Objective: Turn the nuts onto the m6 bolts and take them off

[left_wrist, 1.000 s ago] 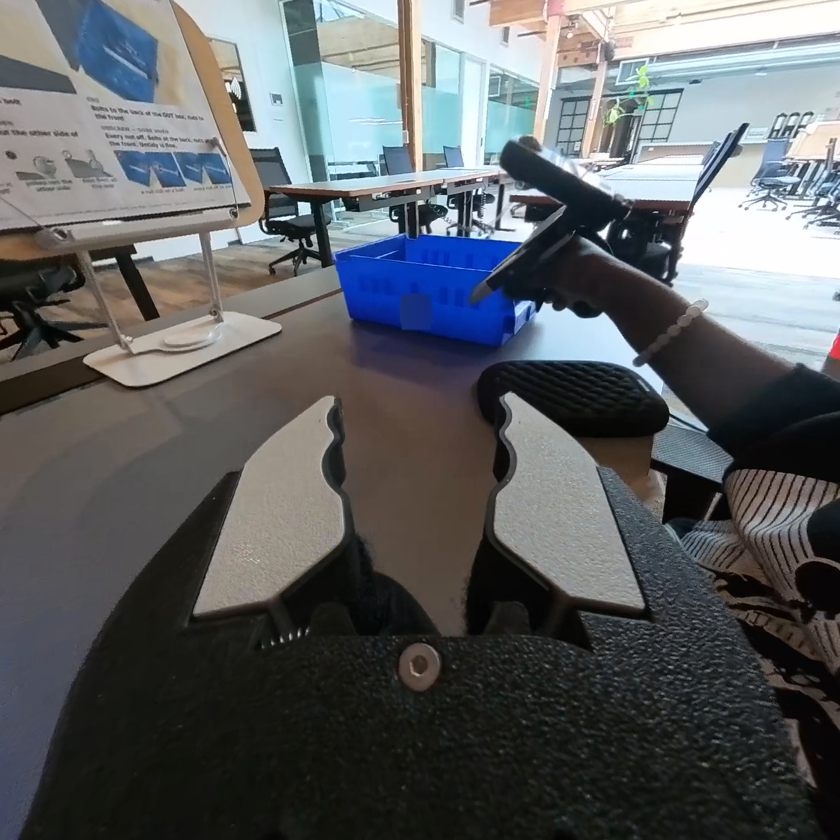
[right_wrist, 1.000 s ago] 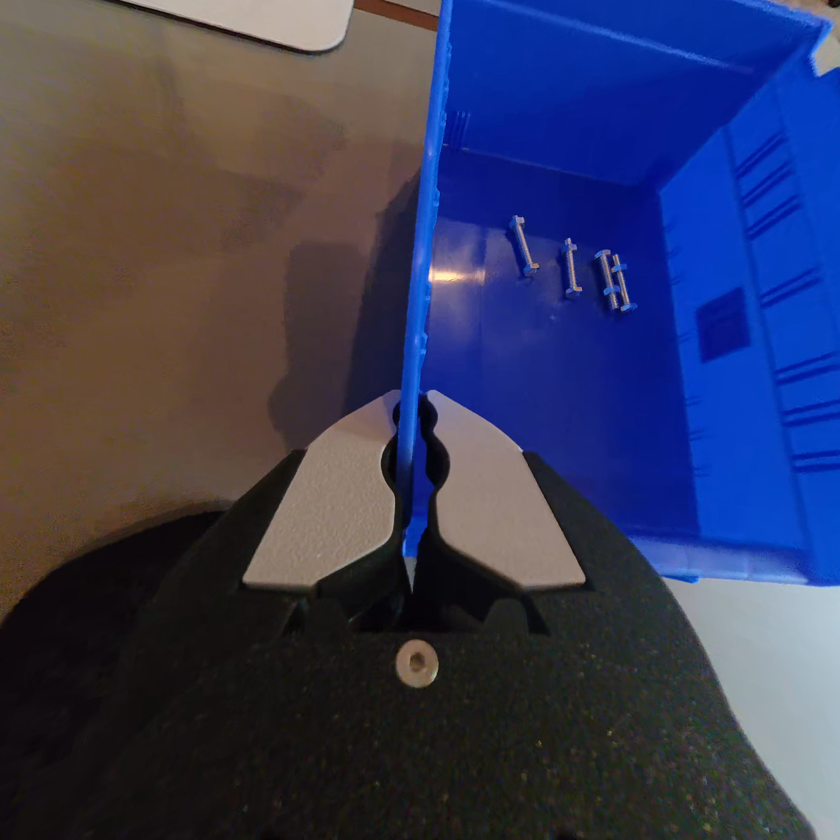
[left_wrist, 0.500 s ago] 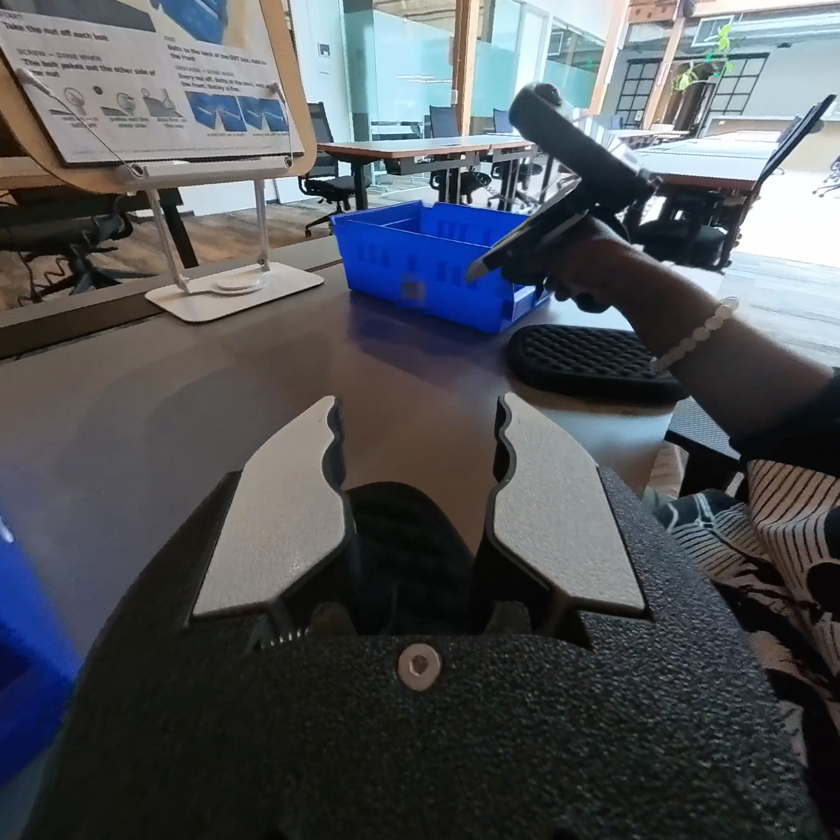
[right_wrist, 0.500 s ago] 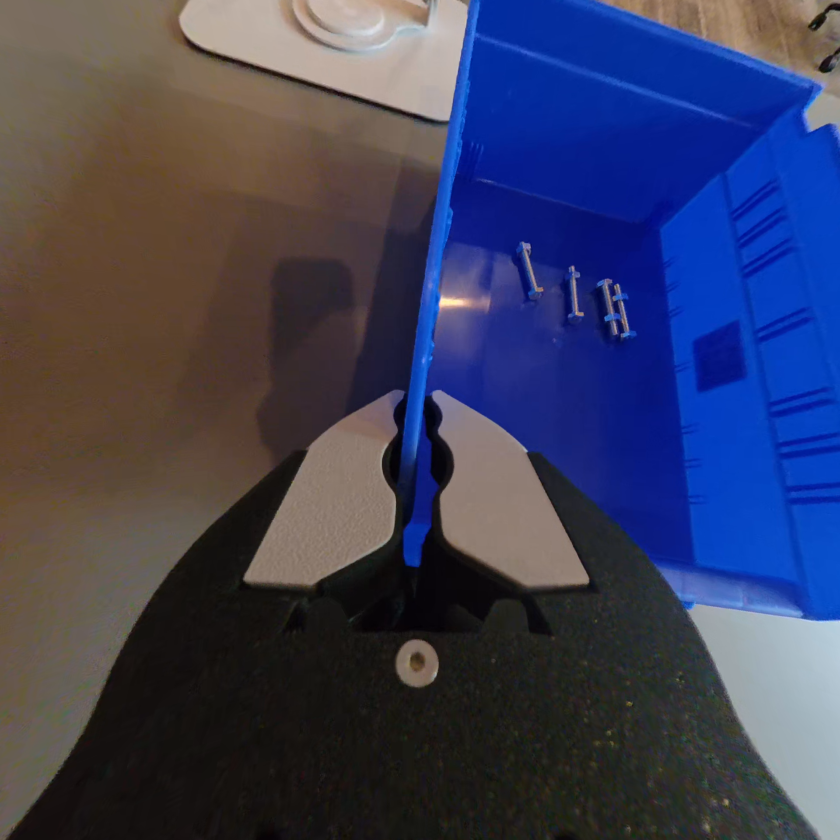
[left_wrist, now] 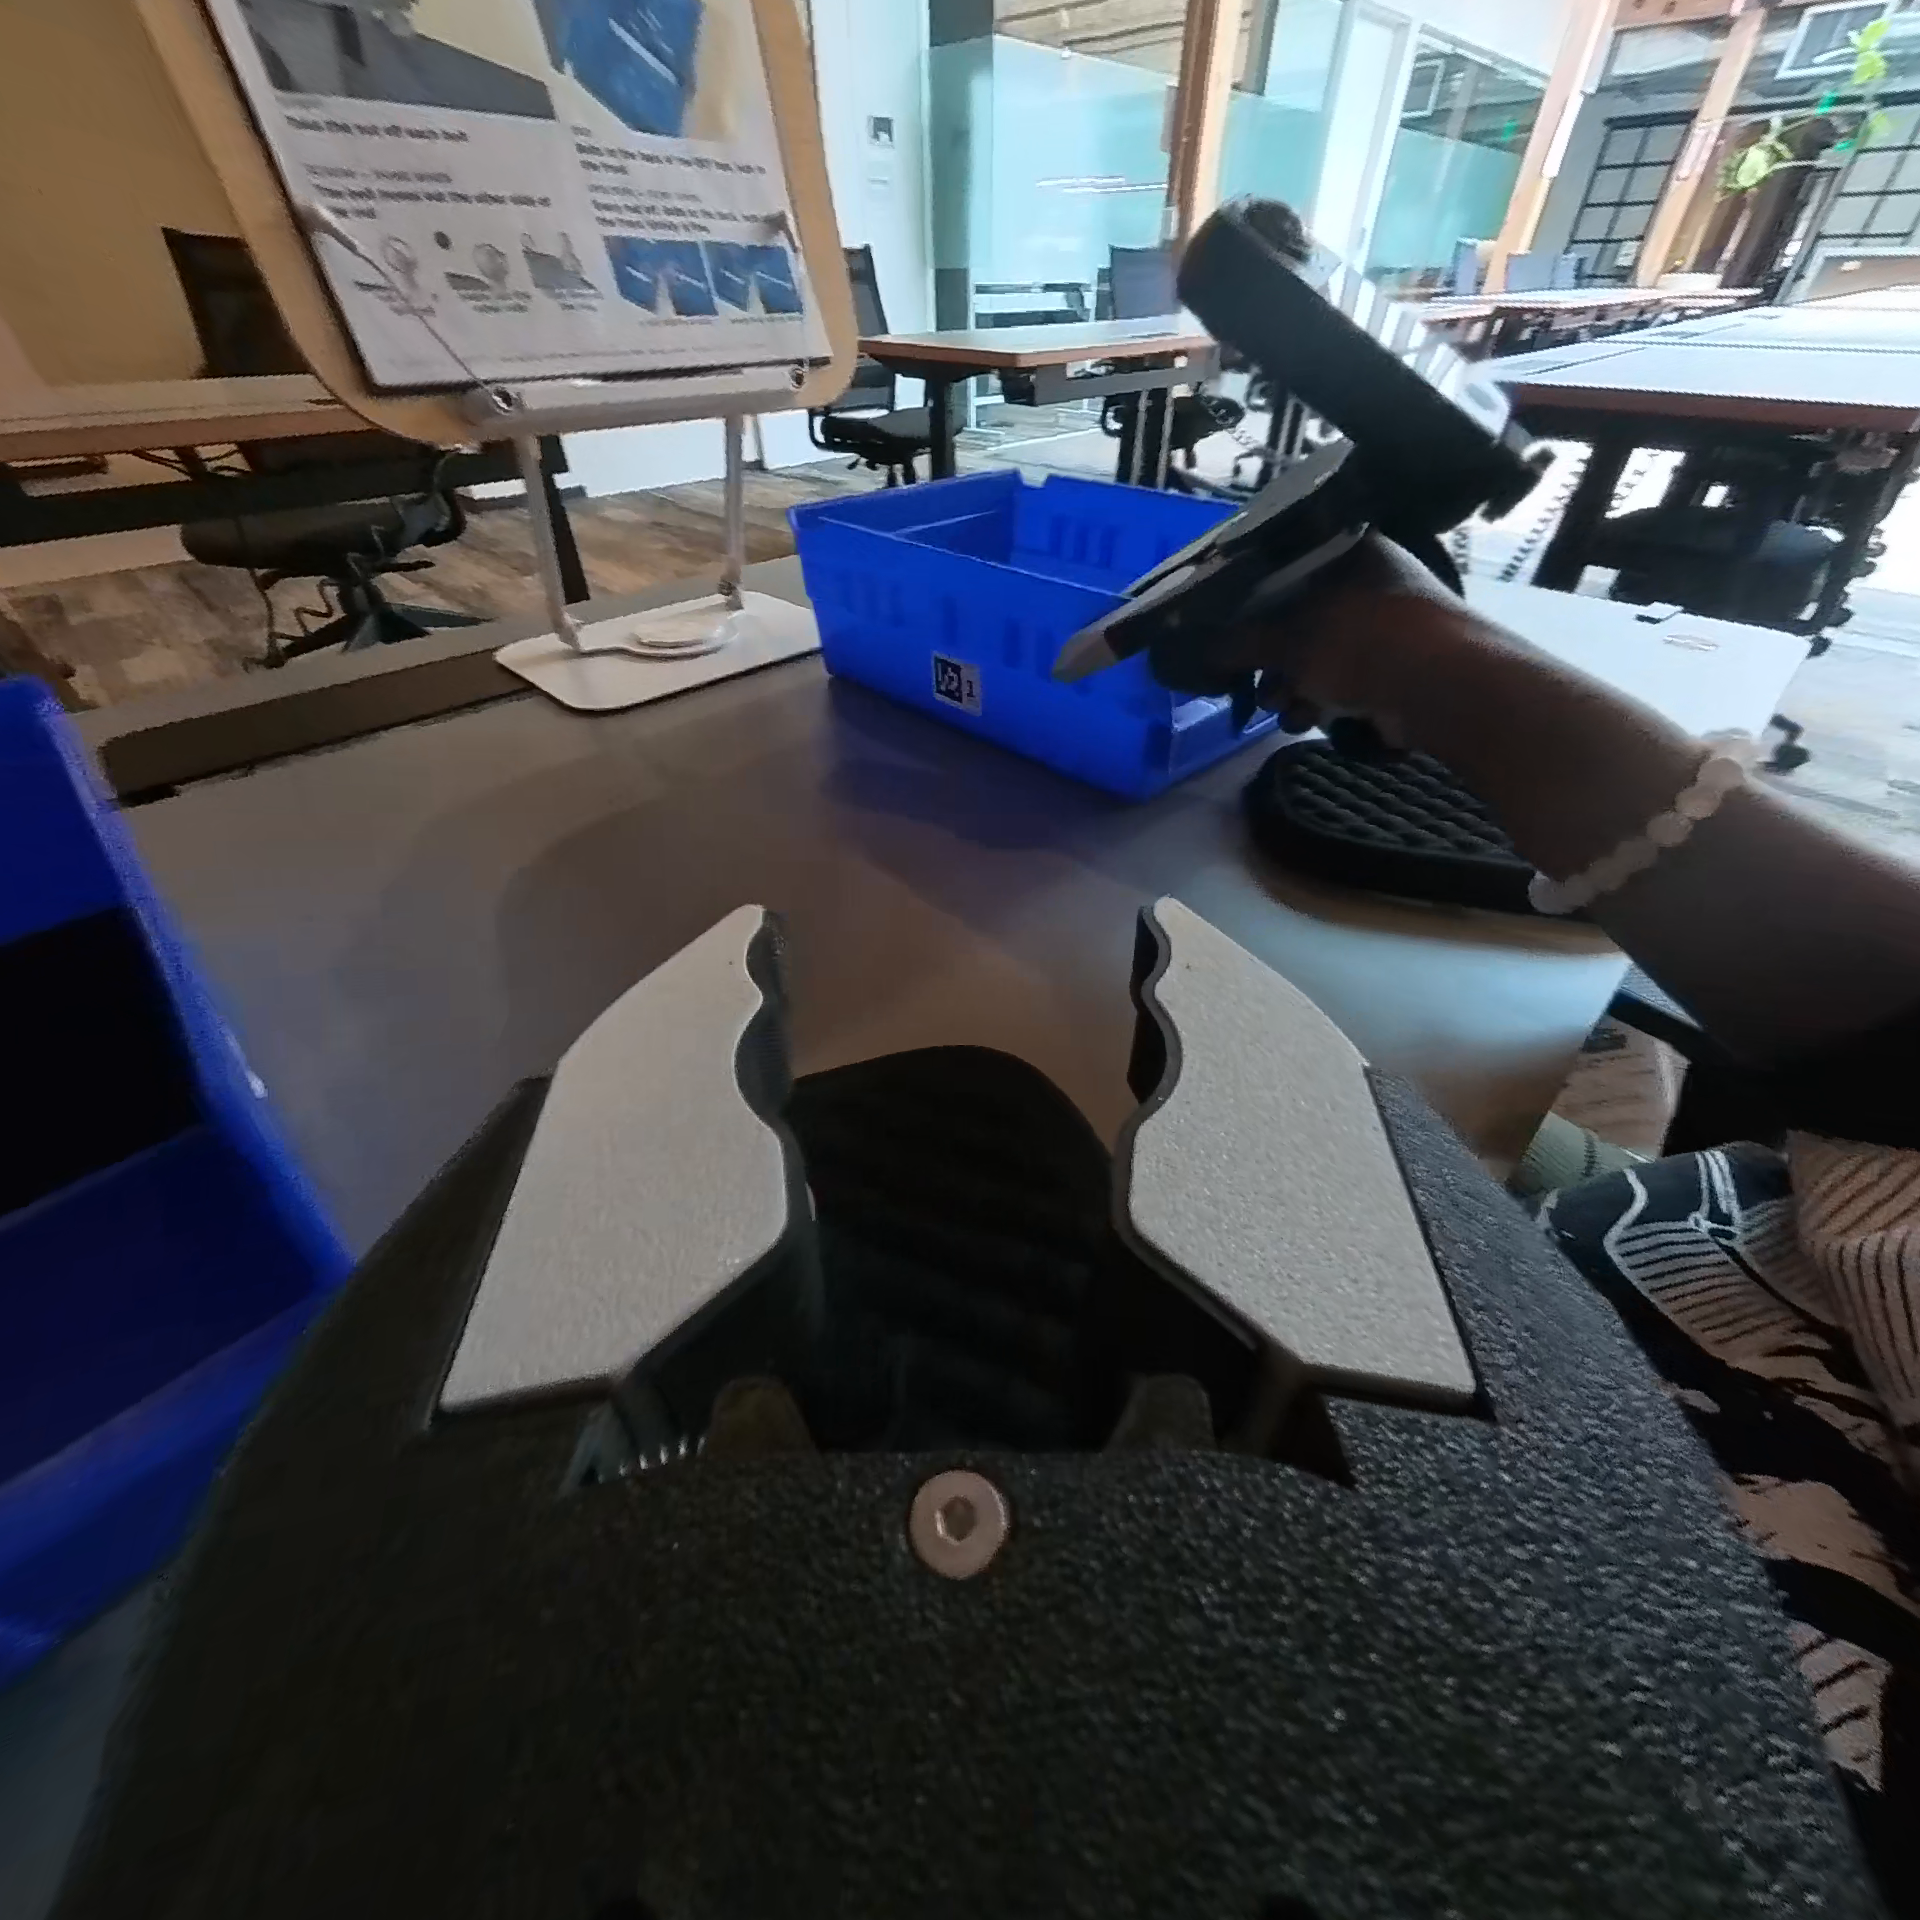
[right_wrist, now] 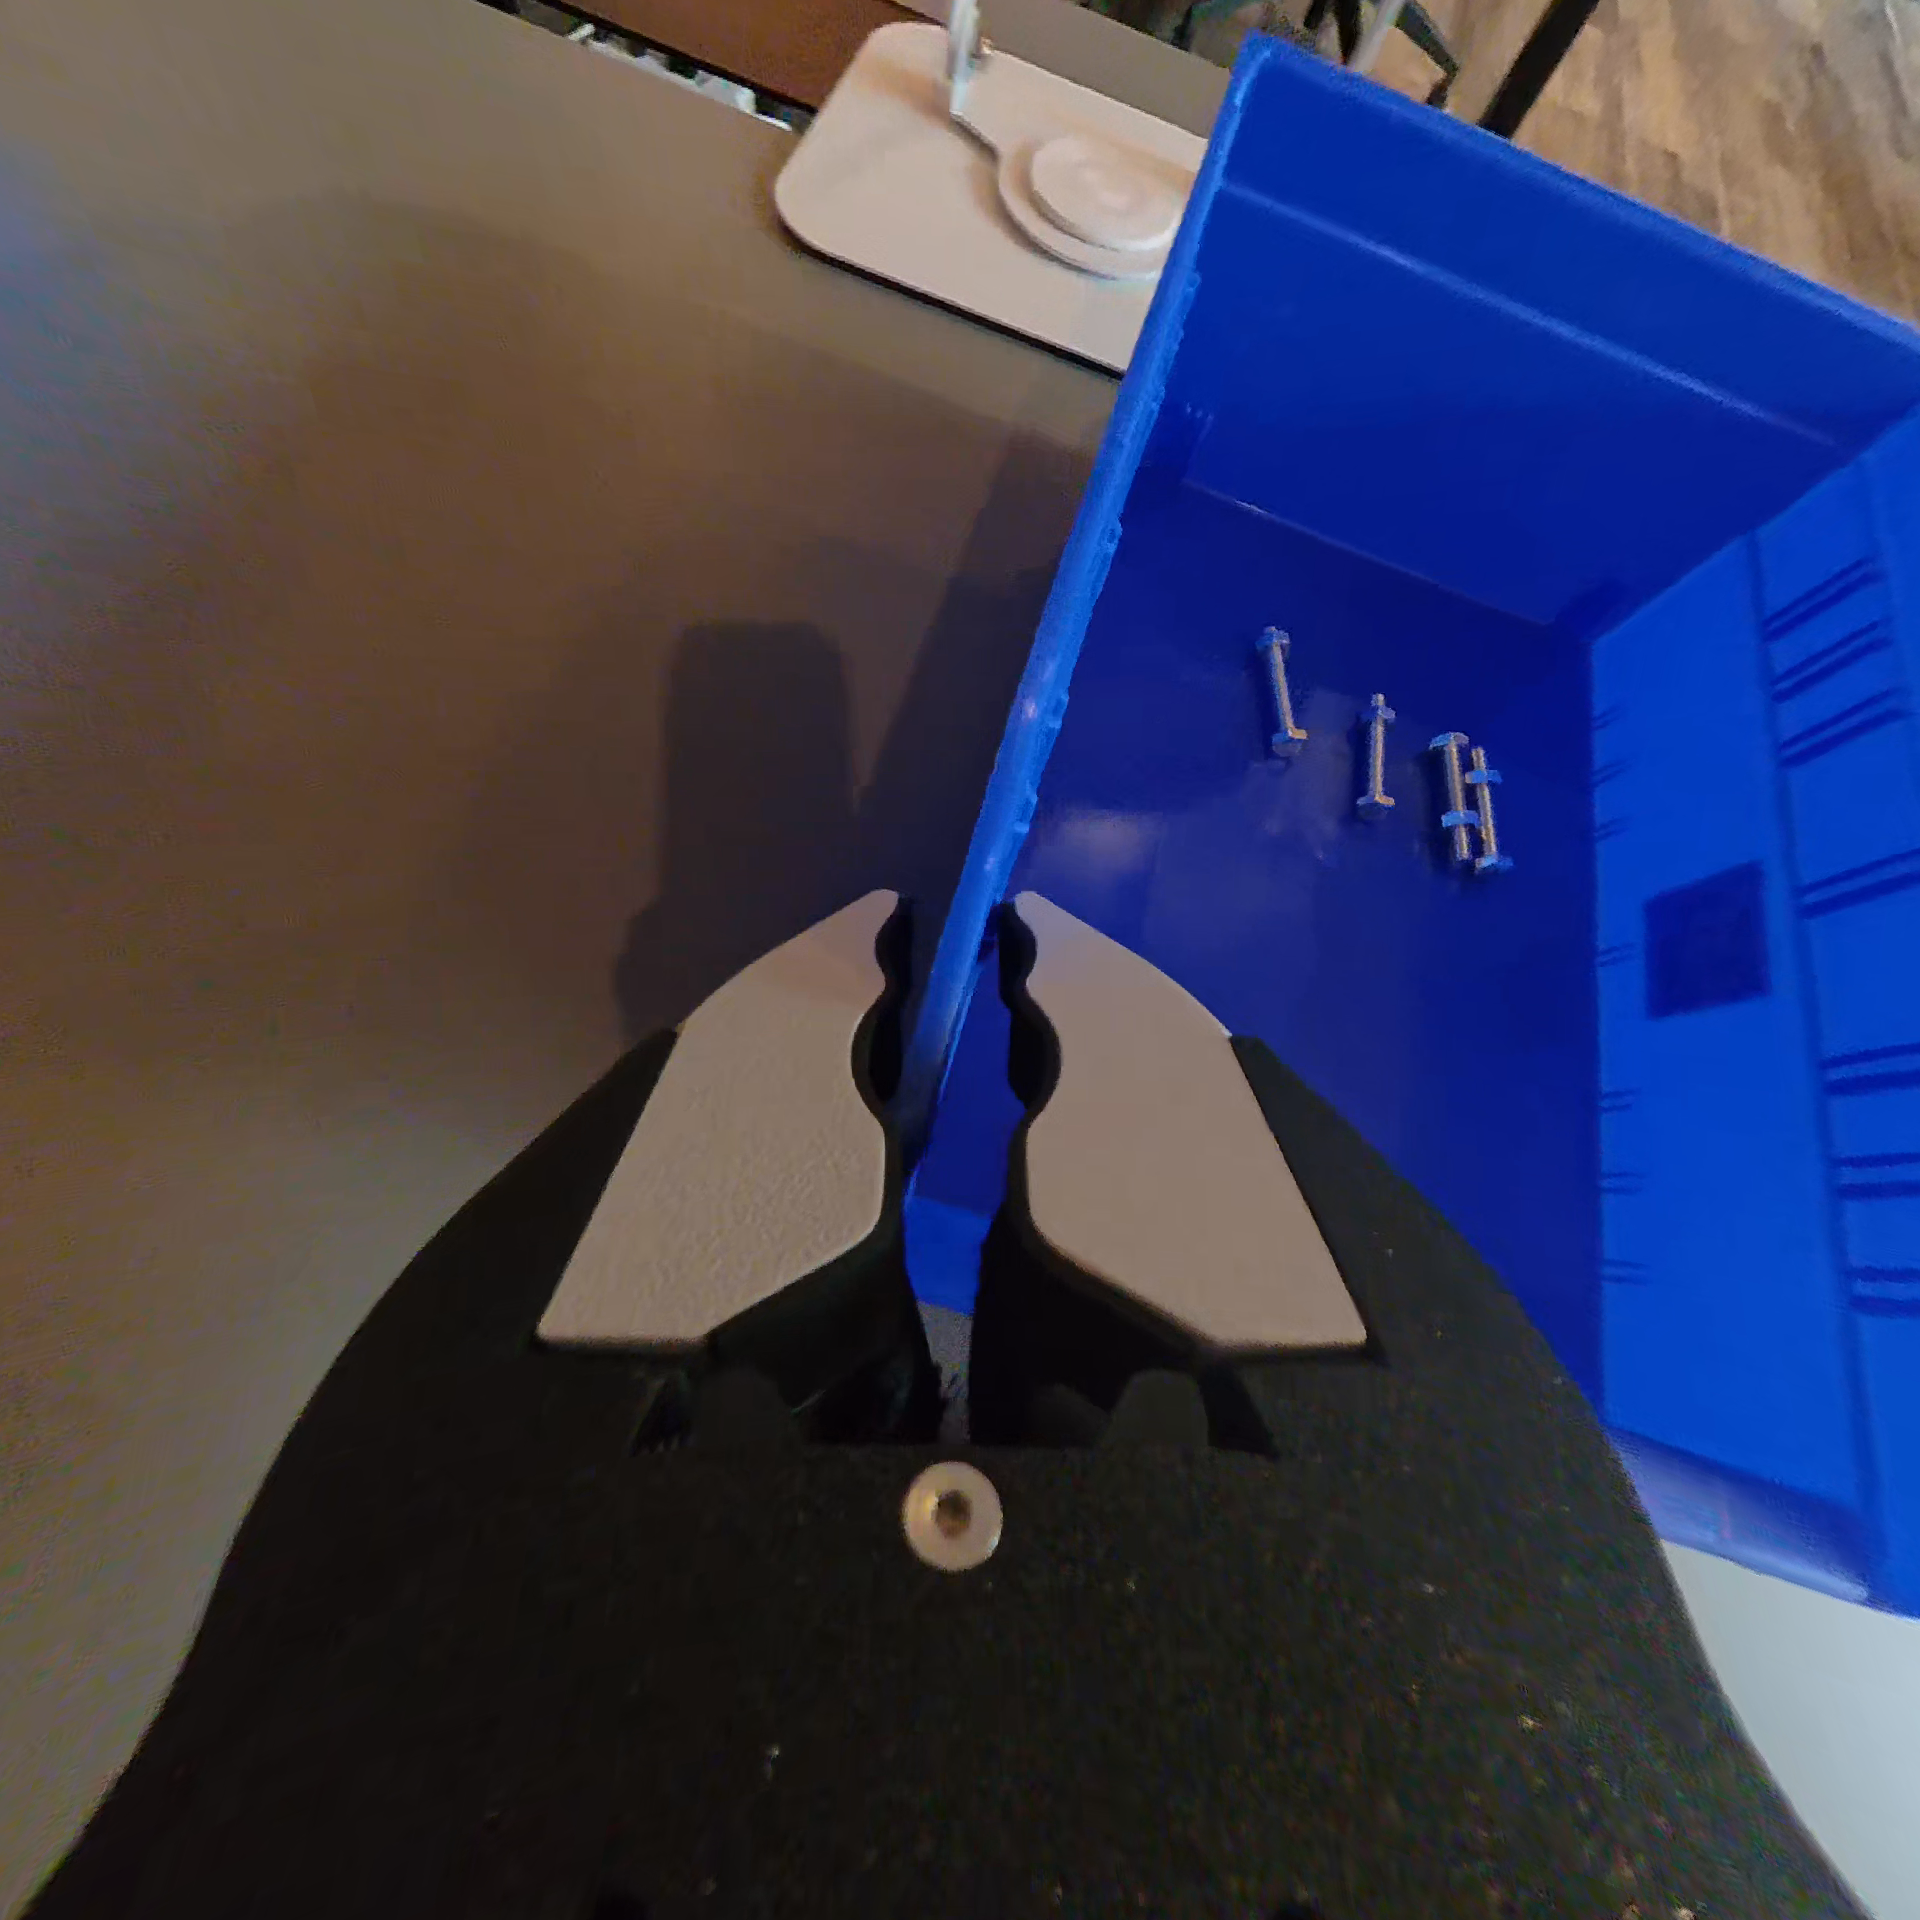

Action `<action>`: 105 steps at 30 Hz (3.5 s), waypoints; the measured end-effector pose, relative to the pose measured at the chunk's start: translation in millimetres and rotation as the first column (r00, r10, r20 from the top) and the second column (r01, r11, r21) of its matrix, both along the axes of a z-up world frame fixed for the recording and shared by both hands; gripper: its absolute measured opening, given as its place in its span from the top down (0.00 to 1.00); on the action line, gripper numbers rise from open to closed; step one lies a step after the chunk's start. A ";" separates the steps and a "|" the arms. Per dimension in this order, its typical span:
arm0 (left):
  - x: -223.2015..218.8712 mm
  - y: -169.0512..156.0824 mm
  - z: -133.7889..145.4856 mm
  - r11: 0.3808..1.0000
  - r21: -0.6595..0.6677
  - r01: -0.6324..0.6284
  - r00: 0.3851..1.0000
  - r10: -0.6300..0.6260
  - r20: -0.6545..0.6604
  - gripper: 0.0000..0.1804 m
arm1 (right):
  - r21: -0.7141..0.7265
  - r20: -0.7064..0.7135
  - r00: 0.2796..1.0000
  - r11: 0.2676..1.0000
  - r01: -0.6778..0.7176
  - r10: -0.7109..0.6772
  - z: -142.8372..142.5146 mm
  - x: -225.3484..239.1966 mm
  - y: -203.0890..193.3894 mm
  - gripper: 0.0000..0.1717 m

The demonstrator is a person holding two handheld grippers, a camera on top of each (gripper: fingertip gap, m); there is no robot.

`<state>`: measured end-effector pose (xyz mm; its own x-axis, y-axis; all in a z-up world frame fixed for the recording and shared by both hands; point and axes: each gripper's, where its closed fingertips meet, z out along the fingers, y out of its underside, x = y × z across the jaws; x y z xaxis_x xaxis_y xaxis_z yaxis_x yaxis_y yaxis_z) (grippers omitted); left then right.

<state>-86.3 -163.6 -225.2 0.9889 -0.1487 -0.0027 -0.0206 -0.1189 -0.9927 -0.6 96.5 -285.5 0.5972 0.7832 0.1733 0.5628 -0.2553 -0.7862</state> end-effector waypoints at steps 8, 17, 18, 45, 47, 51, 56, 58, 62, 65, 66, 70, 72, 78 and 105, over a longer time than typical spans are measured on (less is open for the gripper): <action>-46.9 -13.3 15.1 0.968 0.030 -0.248 0.969 0.248 0.000 0.54 | 0.105 -0.260 0.959 0.991 -0.088 0.112 54.1 1.0 -11.3 0.66; -115.9 -8.8 -0.5 0.835 -0.065 -0.547 0.837 0.543 -0.070 0.58 | 0.276 -0.647 0.692 0.944 -0.179 0.320 167.0 63.4 -17.8 0.21; -122.2 -6.9 -3.7 0.817 -0.078 -0.572 0.820 0.565 -0.093 0.59 | 0.305 -0.657 0.670 0.935 -0.184 0.346 175.5 69.1 -17.8 0.21; -77.1 98.4 -35.5 0.790 -0.274 -0.548 0.835 0.496 -0.238 0.98 | 0.392 -0.651 0.651 0.908 -0.151 0.389 175.4 144.2 14.8 0.38; -64.9 112.0 -35.9 0.781 -0.282 -0.557 0.828 0.498 -0.257 0.98 | 0.397 -0.648 0.655 0.906 -0.146 0.389 174.3 150.6 15.2 0.39; -41.3 138.4 -36.7 0.791 -0.285 -0.541 0.836 0.471 -0.280 0.97 | 0.409 -0.627 0.686 0.905 -0.114 0.370 168.6 164.0 20.4 0.40; -18.5 161.4 -37.0 0.807 -0.287 -0.516 0.854 0.460 -0.243 0.97 | 0.368 -0.594 0.726 0.920 -0.137 0.346 153.0 176.1 23.7 0.46; -11.3 168.5 -37.1 0.813 -0.288 -0.506 0.861 0.460 -0.216 0.97 | 0.340 -0.585 0.741 0.929 -0.147 0.331 144.7 178.6 26.0 0.46; 7.0 182.6 -37.3 0.822 -0.297 -0.486 0.873 0.443 -0.204 0.97 | 0.294 -0.589 0.744 0.942 -0.165 0.314 133.0 181.3 29.6 0.45; 22.6 195.2 -38.0 0.830 -0.301 -0.469 0.881 0.418 -0.220 0.96 | 0.272 -0.600 0.744 0.950 -0.153 0.292 128.1 186.6 33.4 0.45; 26.9 199.1 -38.0 0.832 -0.304 -0.463 0.884 0.412 -0.220 0.96 | 0.263 -0.604 0.744 0.952 -0.154 0.287 126.8 188.3 33.8 0.45; 42.8 212.9 -37.8 0.844 -0.308 -0.438 0.897 0.389 -0.209 0.95 | 0.241 -0.590 0.762 0.959 -0.150 0.268 121.4 195.7 35.8 0.45; 50.3 218.4 -38.1 0.849 -0.308 -0.430 0.901 0.380 -0.210 0.95 | 0.238 -0.584 0.768 0.960 -0.146 0.262 120.0 199.5 36.8 0.45; 71.6 229.8 -38.1 0.872 -0.294 -0.391 0.918 0.349 -0.186 0.94 | 0.231 -0.583 0.771 0.962 -0.144 0.255 118.7 205.6 36.7 0.46; 138.5 193.2 -32.1 0.953 -0.051 -0.300 0.937 0.284 -0.206 0.78 | 0.200 -0.336 0.938 0.980 -0.015 0.083 40.3 198.3 72.3 0.63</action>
<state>52.1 29.5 -257.3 0.9702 0.1386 -0.1986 -0.1640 -0.2274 -0.9599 197.7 168.7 -245.3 0.6082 0.7853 0.1160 0.2604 -0.0593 -0.9637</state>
